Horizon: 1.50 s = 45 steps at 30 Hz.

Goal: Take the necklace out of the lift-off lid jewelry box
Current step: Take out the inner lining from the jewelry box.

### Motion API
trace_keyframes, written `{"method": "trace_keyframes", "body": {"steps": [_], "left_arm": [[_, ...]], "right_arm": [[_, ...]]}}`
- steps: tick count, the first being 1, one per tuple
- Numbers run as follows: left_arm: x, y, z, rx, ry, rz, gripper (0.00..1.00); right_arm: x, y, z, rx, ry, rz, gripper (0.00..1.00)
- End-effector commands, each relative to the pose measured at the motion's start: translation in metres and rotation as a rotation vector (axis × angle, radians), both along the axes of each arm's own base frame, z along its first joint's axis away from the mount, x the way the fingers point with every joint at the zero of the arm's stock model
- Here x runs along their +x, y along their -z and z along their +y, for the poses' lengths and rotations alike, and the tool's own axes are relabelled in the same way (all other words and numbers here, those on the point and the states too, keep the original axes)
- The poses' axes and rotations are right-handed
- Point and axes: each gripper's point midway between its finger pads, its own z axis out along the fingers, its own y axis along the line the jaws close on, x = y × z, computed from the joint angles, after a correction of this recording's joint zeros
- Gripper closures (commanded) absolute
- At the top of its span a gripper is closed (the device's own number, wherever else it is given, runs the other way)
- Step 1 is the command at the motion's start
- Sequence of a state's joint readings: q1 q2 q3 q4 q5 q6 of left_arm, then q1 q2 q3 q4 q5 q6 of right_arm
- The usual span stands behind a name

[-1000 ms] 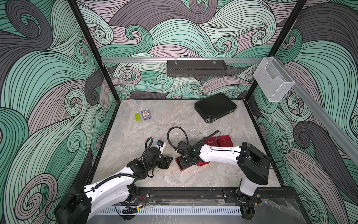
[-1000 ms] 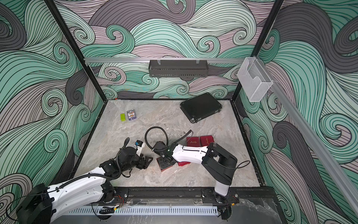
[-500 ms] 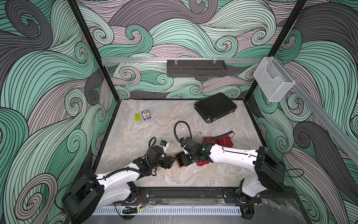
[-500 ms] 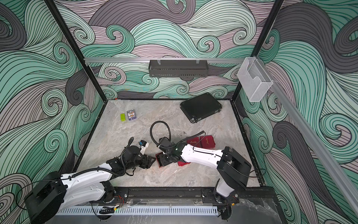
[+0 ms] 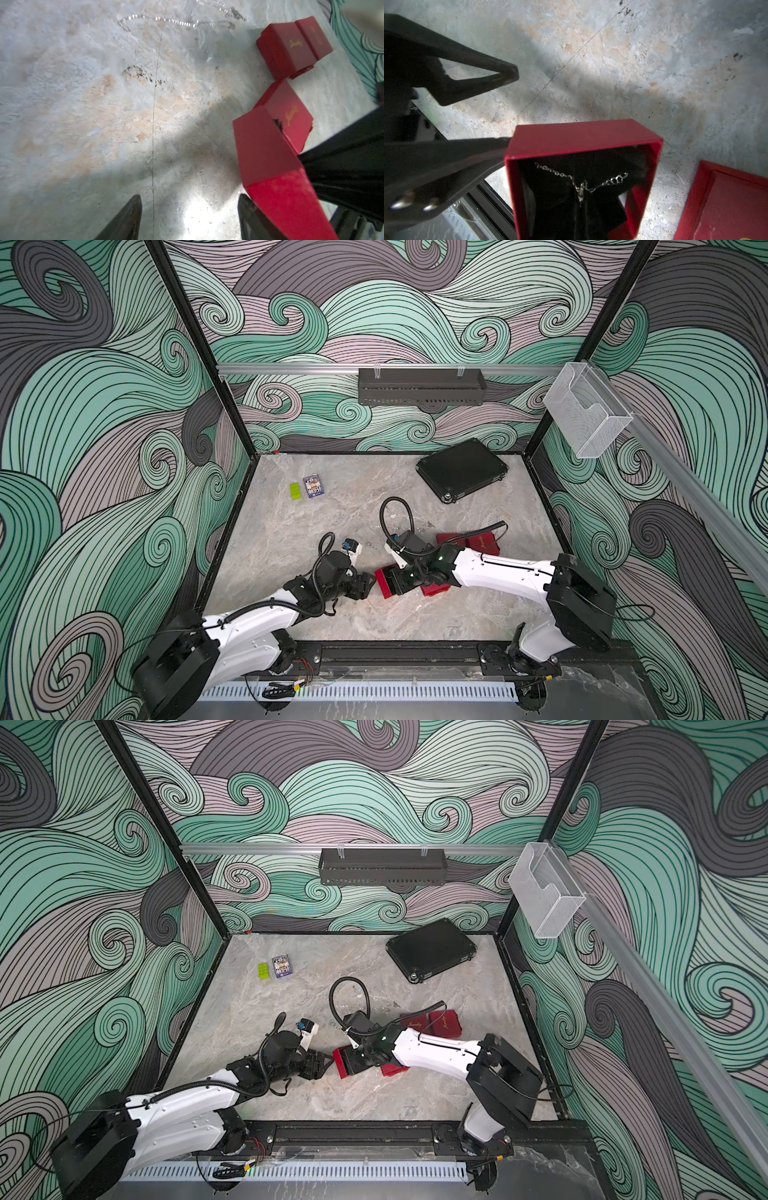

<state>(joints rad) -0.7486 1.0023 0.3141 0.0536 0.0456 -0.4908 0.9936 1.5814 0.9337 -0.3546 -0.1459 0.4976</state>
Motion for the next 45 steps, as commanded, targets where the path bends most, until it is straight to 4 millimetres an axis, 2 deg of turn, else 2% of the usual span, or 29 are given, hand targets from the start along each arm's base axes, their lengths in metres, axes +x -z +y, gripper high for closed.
{"method": "trace_keyframes", "body": {"steps": [1,5,9,13,15,21,28,33,39,45], "left_arm": [[0.006,-0.026,0.002,-0.049,-0.056,-0.032,0.27],[0.002,-0.033,-0.005,-0.090,-0.017,-0.039,0.26],[0.004,-0.023,-0.013,-0.080,0.007,-0.015,0.26],[0.006,-0.014,-0.018,-0.071,0.015,0.007,0.29],[0.008,-0.016,-0.017,-0.076,0.004,0.002,0.29],[0.004,-0.038,-0.015,-0.119,0.007,-0.030,0.29],[-0.015,-0.089,-0.040,-0.306,0.155,-0.064,0.37],[-0.018,-0.117,-0.047,-0.382,0.191,-0.093,0.40],[-0.014,-0.123,-0.055,-0.388,0.201,-0.083,0.49],[-0.011,-0.131,-0.063,-0.409,0.219,-0.083,0.52]], "right_arm": [[0.004,0.012,-0.005,-0.044,0.007,-0.010,1.00],[0.005,0.016,-0.006,-0.055,0.008,-0.010,1.00],[0.002,0.015,-0.004,-0.041,0.000,-0.002,1.00],[-0.001,0.004,0.000,0.005,-0.007,0.000,1.00],[0.000,-0.005,-0.001,0.023,-0.005,-0.014,1.00],[0.007,-0.028,-0.007,0.065,0.017,-0.084,1.00],[0.024,-0.071,-0.007,0.157,0.045,-0.233,1.00],[0.031,-0.099,-0.005,0.193,0.045,-0.303,1.00],[0.029,-0.128,0.002,0.290,0.044,-0.318,1.00],[0.026,-0.147,0.002,0.354,0.050,-0.341,1.00]]}}
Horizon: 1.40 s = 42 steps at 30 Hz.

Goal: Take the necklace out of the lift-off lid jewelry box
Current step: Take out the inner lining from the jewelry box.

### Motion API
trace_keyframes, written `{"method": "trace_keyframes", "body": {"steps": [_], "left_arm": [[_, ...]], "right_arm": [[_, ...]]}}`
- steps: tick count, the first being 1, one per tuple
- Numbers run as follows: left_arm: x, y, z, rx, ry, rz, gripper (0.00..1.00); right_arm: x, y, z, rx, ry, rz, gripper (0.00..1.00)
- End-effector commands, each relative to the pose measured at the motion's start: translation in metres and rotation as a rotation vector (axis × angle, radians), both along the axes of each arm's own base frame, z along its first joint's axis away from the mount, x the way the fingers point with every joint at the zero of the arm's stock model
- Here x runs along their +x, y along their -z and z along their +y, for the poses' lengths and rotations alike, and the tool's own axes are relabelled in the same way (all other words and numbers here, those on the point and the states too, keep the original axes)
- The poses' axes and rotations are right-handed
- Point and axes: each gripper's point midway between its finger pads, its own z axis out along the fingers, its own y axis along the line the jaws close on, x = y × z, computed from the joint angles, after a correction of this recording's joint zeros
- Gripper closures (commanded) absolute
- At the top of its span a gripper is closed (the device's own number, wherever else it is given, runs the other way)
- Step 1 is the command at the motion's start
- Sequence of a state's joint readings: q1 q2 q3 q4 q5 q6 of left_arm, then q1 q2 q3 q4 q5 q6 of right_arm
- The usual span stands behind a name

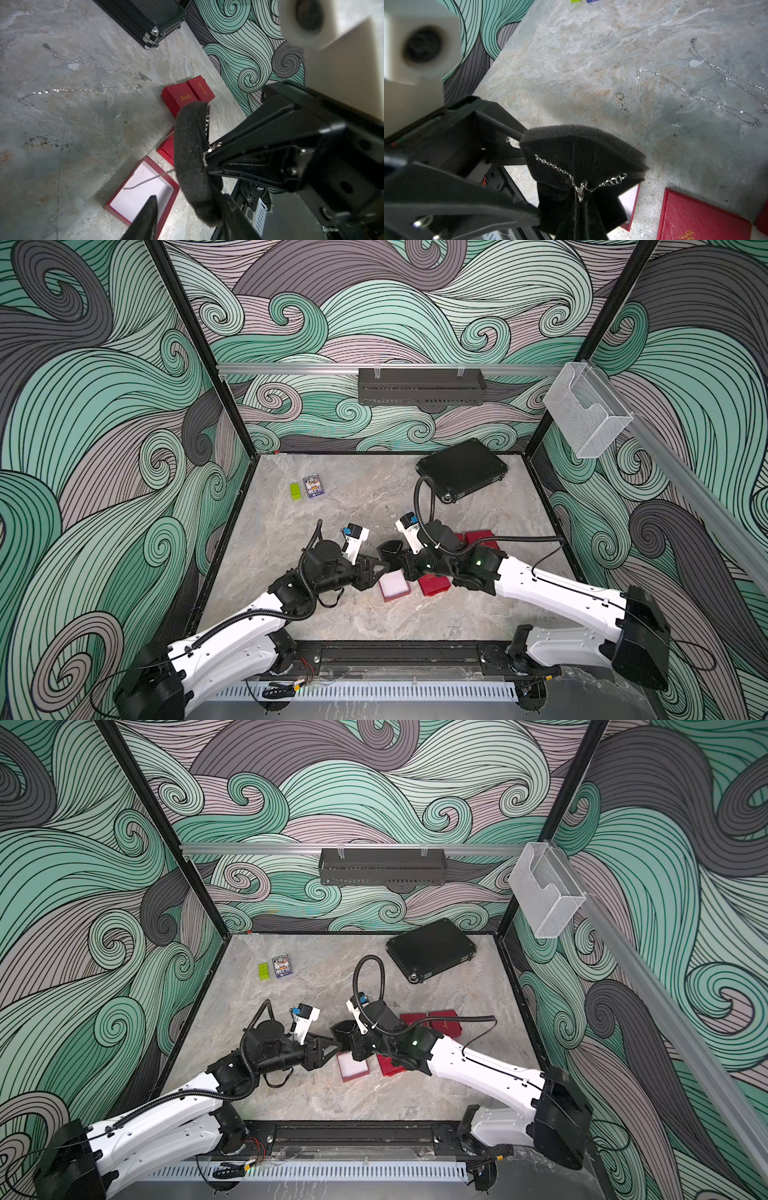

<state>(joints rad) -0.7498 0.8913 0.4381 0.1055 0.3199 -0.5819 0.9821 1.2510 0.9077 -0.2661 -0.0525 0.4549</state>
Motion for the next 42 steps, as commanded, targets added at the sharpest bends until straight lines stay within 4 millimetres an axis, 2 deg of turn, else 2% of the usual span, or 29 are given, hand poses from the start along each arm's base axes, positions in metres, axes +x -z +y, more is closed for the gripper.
{"method": "trace_keyframes", "body": {"steps": [1,6,10,19,26,31,35,38,42], "left_arm": [[0.003,-0.032,-0.013,-0.069,0.033,-0.039,0.52],[0.005,-0.040,-0.021,-0.093,0.052,-0.043,0.52],[0.005,-0.044,-0.029,-0.111,0.077,-0.037,0.53],[0.000,-0.044,-0.031,-0.102,0.104,-0.035,0.84],[-0.004,-0.046,-0.026,-0.043,0.125,-0.079,0.97],[-0.007,-0.048,-0.021,0.035,0.165,-0.144,1.00],[-0.007,-0.046,-0.013,0.160,0.208,-0.235,1.00],[-0.004,-0.049,-0.007,0.244,0.226,-0.303,1.00],[0.002,-0.067,-0.004,0.307,0.196,-0.413,1.00]], "right_arm": [[0.004,-0.031,0.005,0.084,0.007,-0.044,1.00],[0.002,-0.037,0.005,0.105,0.000,-0.054,1.00],[0.002,-0.033,0.005,0.100,-0.004,-0.054,1.00],[0.003,-0.040,-0.006,0.109,0.023,-0.086,0.98],[-0.003,-0.043,-0.018,0.097,0.008,-0.065,0.83],[-0.014,-0.054,-0.030,0.110,-0.039,-0.064,0.68],[-0.029,-0.067,-0.037,0.144,-0.124,-0.100,0.55],[-0.037,-0.069,-0.044,0.122,-0.172,-0.129,0.53],[-0.045,-0.076,-0.042,0.131,-0.239,-0.158,0.53]]}}
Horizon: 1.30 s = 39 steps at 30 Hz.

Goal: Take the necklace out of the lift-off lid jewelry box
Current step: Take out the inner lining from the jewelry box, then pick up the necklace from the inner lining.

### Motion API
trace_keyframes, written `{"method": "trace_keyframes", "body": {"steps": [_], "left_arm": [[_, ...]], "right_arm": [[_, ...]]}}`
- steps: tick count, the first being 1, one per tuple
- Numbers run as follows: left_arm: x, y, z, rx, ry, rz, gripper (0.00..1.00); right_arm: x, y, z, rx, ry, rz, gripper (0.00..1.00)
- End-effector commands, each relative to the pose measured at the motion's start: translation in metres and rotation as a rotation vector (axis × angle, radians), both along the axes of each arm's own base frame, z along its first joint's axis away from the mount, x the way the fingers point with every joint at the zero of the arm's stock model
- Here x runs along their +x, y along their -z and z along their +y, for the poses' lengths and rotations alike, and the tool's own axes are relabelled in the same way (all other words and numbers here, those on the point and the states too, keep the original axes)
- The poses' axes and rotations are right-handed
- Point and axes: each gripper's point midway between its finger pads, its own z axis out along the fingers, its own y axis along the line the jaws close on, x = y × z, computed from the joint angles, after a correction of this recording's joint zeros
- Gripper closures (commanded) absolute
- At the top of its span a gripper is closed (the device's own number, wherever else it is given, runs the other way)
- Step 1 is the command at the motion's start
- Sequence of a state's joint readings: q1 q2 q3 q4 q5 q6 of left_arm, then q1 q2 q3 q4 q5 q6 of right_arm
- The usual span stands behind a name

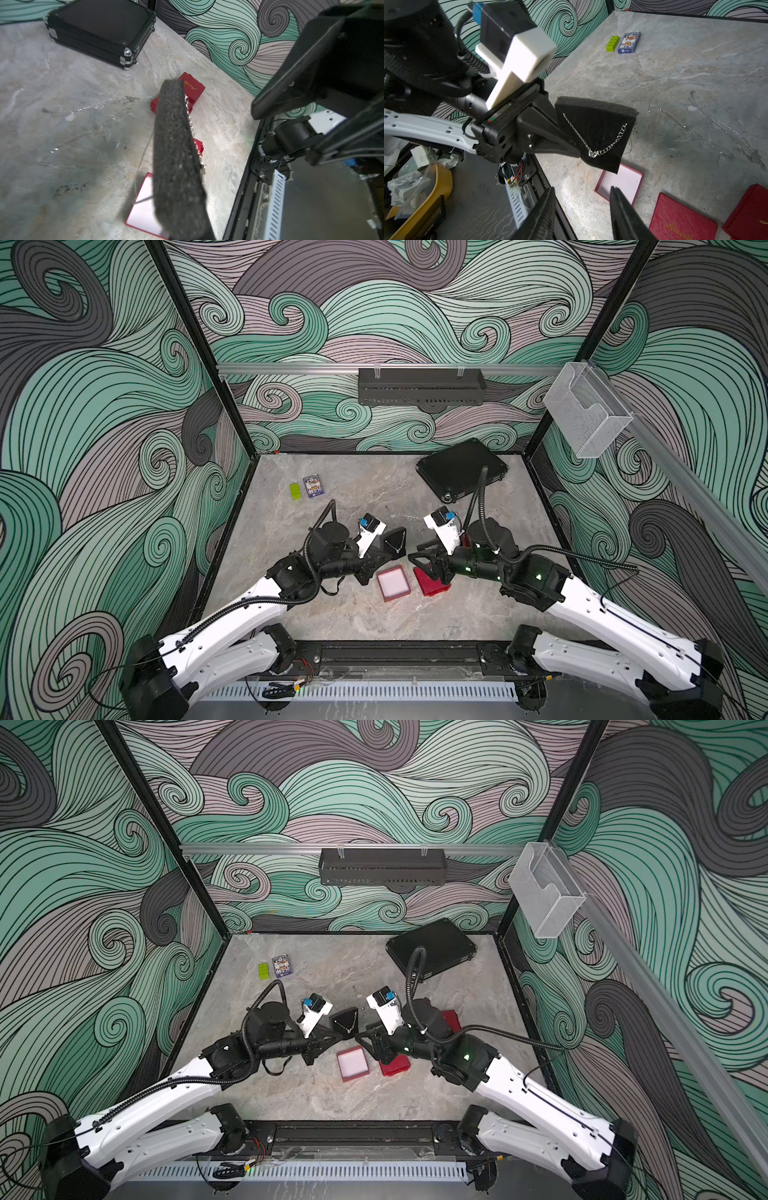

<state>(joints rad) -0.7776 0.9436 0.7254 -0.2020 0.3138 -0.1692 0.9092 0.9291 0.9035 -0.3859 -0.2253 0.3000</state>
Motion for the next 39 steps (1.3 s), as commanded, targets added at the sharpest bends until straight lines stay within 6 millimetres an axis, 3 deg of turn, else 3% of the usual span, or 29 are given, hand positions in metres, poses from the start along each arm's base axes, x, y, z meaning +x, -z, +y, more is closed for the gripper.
{"method": "trace_keyframes", "body": {"steps": [1,10,15,27,32,39], "left_arm": [[0.004,-0.019,0.008,0.096,-0.011,-0.178,1.00],[0.017,-0.062,0.019,0.391,-0.130,-0.585,1.00],[0.008,-0.081,0.010,0.420,-0.109,-0.741,1.00],[-0.024,-0.106,-0.010,0.360,0.003,-0.949,1.00],[-0.035,-0.111,-0.016,0.329,0.041,-0.995,1.00],[-0.042,-0.113,-0.021,0.297,0.066,-1.006,1.00]], "right_arm": [[-0.011,0.005,0.000,-0.031,-0.085,-0.023,0.53],[-0.013,-0.004,0.003,0.011,-0.114,-0.073,0.54],[-0.018,-0.013,0.010,0.064,-0.165,-0.106,0.51],[-0.022,-0.031,0.011,0.140,-0.207,-0.185,0.48],[-0.026,-0.038,0.012,0.179,-0.232,-0.208,0.35],[-0.036,-0.052,0.011,0.240,-0.275,-0.229,0.38]]}}
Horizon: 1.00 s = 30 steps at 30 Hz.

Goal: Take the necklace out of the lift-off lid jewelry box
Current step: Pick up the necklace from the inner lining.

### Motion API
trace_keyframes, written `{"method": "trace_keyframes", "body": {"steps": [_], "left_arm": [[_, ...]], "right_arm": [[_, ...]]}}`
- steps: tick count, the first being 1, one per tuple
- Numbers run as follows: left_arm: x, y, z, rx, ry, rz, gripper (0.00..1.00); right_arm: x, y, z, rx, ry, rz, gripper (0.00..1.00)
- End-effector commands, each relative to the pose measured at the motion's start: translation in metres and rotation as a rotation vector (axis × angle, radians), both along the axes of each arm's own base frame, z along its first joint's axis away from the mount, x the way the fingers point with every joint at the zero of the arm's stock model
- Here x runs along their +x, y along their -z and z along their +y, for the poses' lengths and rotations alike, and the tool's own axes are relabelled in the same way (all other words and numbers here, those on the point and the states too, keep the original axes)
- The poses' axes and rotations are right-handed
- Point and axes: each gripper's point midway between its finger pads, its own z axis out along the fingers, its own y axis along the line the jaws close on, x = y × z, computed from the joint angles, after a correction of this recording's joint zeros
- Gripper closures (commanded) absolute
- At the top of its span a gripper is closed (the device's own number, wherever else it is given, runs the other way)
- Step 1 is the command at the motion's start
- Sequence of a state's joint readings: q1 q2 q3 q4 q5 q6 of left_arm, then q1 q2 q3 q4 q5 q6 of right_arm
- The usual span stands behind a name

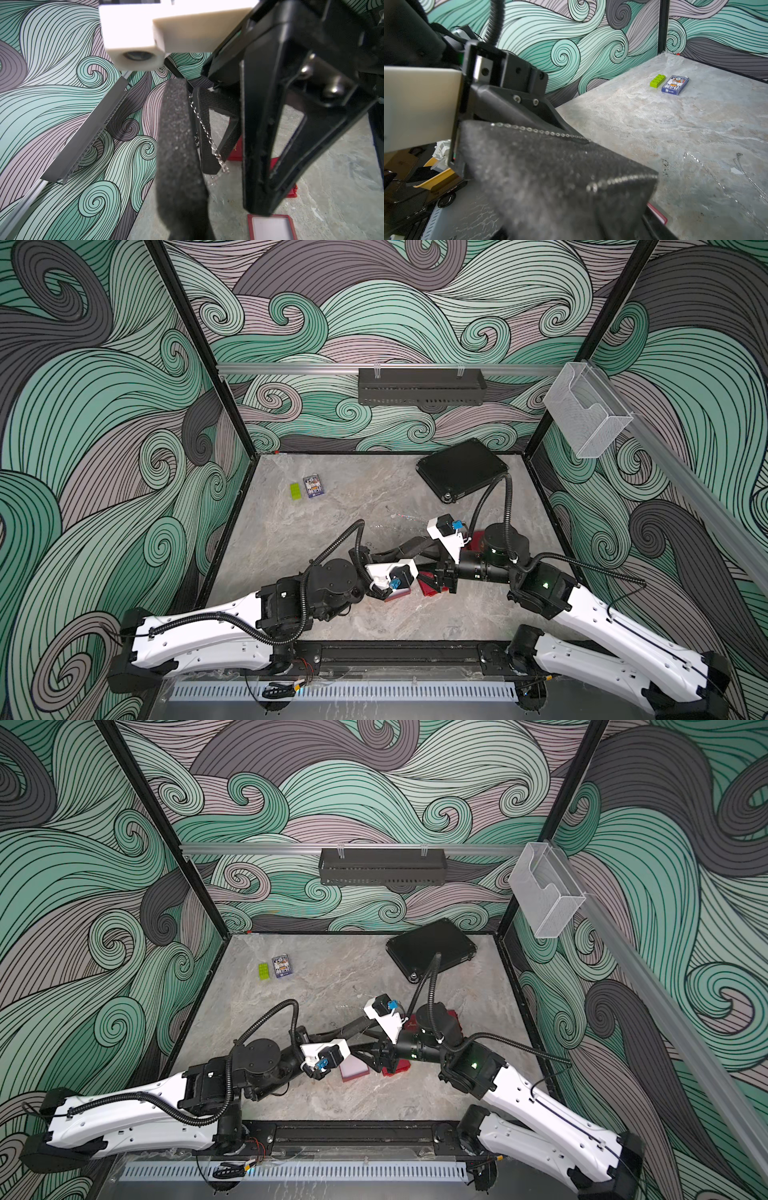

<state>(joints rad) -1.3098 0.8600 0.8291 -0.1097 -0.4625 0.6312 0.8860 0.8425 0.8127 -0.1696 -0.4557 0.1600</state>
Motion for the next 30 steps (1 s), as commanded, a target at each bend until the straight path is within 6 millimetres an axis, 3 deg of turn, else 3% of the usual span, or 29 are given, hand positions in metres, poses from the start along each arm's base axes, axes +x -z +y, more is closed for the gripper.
{"method": "trace_keyframes", "body": {"steps": [1,22,30], "left_arm": [[-0.004,-0.016,-0.001,-0.053,0.017,-0.032,1.00],[0.000,-0.016,0.004,-0.094,-0.016,-0.026,1.00],[0.002,-0.010,0.002,-0.086,-0.031,-0.013,1.00]], "right_arm": [[-0.008,-0.017,-0.001,0.068,-0.044,-0.037,0.39],[-0.019,-0.023,-0.003,0.130,-0.090,-0.033,0.64],[-0.021,-0.024,-0.007,0.149,-0.085,-0.035,0.80]]}}
